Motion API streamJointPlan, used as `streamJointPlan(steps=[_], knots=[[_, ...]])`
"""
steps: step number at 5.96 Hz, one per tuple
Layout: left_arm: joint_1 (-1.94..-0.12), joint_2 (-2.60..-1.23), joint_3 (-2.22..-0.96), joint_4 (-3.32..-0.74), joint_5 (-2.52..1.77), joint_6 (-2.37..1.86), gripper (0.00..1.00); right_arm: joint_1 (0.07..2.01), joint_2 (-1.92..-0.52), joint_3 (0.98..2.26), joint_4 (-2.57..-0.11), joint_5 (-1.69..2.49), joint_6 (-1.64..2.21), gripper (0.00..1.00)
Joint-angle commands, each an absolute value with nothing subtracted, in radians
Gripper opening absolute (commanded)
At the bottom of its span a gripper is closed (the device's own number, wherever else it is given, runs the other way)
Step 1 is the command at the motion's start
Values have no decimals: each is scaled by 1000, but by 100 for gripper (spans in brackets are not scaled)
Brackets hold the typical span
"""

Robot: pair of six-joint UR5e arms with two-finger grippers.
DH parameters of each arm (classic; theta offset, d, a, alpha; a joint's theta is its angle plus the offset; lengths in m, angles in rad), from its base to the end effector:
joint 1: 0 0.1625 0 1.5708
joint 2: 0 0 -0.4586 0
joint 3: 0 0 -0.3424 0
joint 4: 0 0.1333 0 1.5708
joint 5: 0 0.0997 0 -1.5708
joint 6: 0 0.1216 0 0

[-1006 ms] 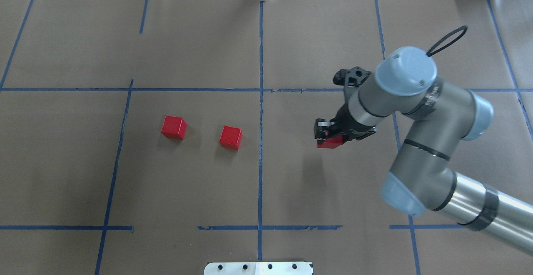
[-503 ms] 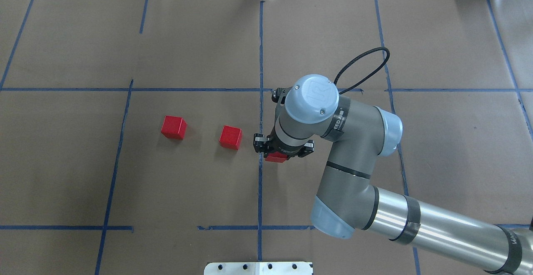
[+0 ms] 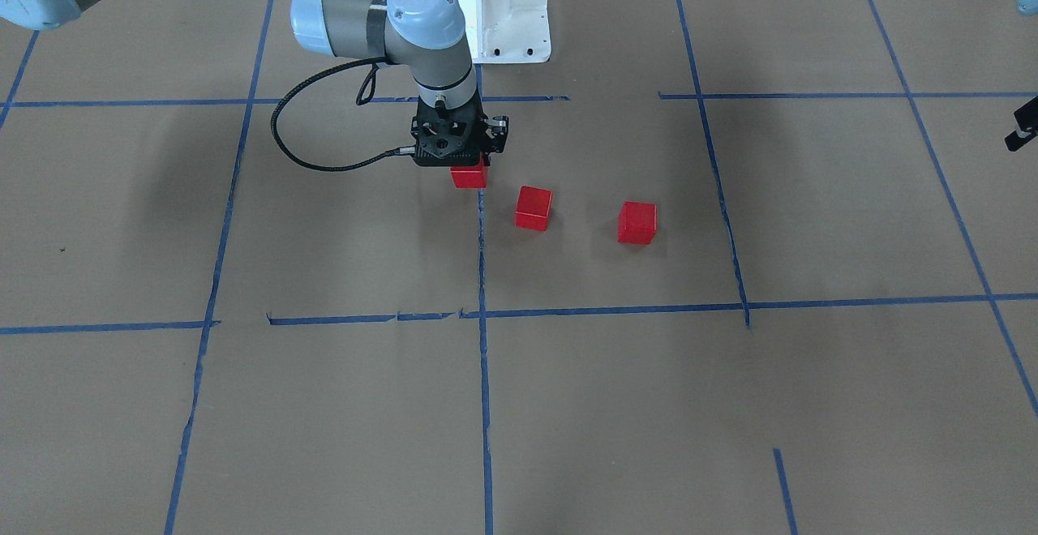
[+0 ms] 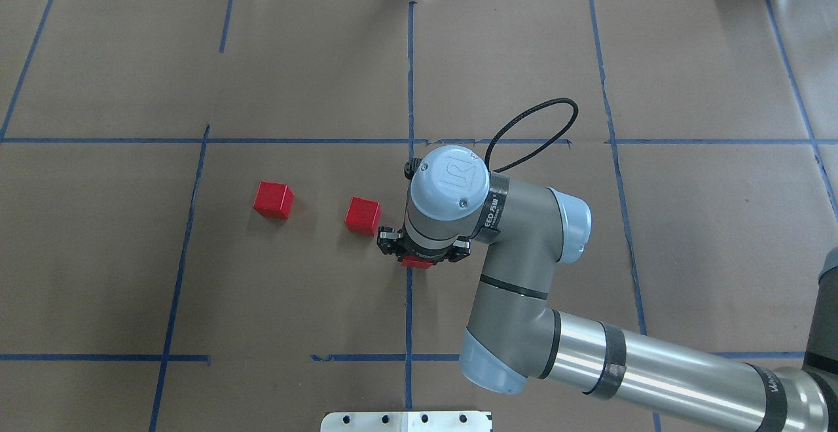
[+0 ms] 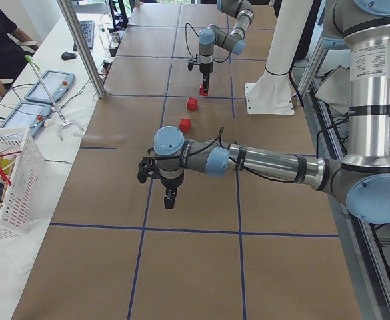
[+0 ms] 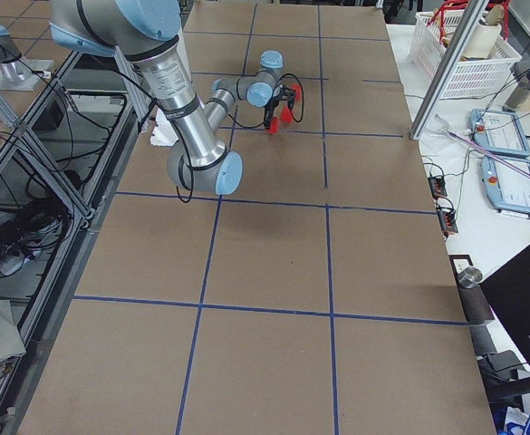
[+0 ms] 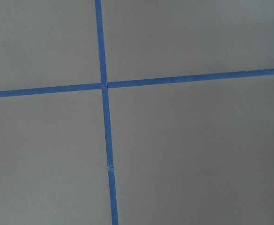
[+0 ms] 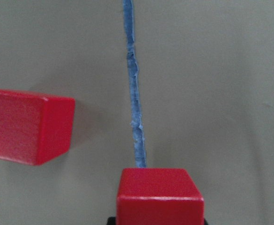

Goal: Form red blocks into L shape at center
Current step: 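Carry the red cube with the right gripper to the table center and release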

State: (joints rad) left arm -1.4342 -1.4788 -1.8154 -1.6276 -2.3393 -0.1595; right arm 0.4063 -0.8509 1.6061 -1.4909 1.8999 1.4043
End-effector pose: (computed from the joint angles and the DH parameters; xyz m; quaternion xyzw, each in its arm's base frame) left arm 0.0078 -0.4148 0.6319 0.0408 0.3830 0.0286 0.9224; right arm -0.6094 -0.3645 0.2759 -0.0306 -0.4260 0.0419 0.9032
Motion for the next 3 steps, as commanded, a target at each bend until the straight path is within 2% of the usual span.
streamJointPlan(steps=[1,3], knots=[[-1434,-1479,-1816,-1628,-2339,-160,100,384,-847,1597,-1491,1872,1404,1],[-1434,-1479,-1816,-1628,-2341,-160,100,374,-845,1594,-1491,1868,1404,2]])
